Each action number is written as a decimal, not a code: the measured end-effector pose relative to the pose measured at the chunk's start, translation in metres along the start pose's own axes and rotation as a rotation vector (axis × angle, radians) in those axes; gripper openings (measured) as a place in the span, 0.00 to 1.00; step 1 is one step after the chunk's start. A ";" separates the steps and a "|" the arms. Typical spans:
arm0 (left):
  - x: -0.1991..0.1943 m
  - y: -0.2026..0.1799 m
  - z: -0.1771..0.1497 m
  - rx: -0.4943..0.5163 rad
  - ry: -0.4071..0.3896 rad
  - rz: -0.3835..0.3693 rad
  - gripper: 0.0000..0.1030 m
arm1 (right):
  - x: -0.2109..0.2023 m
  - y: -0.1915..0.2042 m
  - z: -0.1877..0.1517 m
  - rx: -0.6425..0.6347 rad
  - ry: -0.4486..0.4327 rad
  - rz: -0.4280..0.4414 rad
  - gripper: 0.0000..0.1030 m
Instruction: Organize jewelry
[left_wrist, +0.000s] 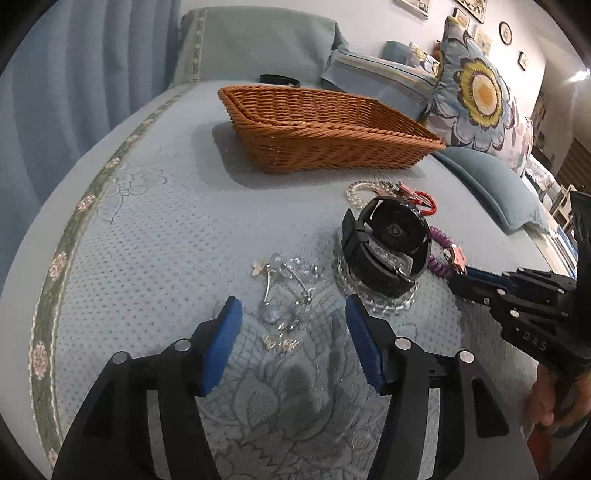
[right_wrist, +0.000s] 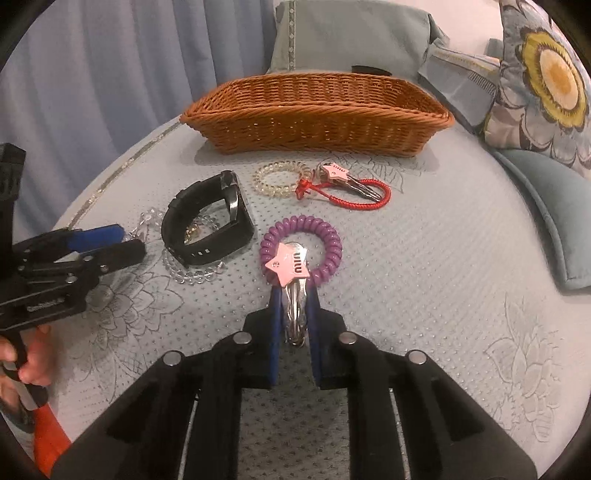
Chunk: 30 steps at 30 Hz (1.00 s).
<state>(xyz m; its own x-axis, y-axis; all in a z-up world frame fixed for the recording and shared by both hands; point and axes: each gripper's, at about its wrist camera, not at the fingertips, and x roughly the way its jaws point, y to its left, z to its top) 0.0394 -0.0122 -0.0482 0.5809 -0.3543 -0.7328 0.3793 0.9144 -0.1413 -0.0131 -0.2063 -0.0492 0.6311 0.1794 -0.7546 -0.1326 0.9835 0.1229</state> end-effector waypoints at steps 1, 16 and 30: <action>0.002 -0.001 0.001 0.003 -0.005 0.010 0.52 | 0.000 -0.001 0.000 0.001 0.000 0.003 0.11; -0.032 0.011 0.008 -0.097 -0.212 -0.060 0.06 | -0.040 -0.021 0.014 0.042 -0.144 0.056 0.11; -0.059 -0.014 0.107 -0.024 -0.354 -0.248 0.06 | -0.039 -0.050 0.123 0.091 -0.236 0.075 0.11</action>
<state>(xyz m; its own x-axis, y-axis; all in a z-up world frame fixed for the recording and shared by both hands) 0.0764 -0.0253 0.0681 0.6871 -0.6051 -0.4022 0.5239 0.7962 -0.3028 0.0628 -0.2597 0.0535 0.7845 0.2421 -0.5710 -0.1238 0.9633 0.2384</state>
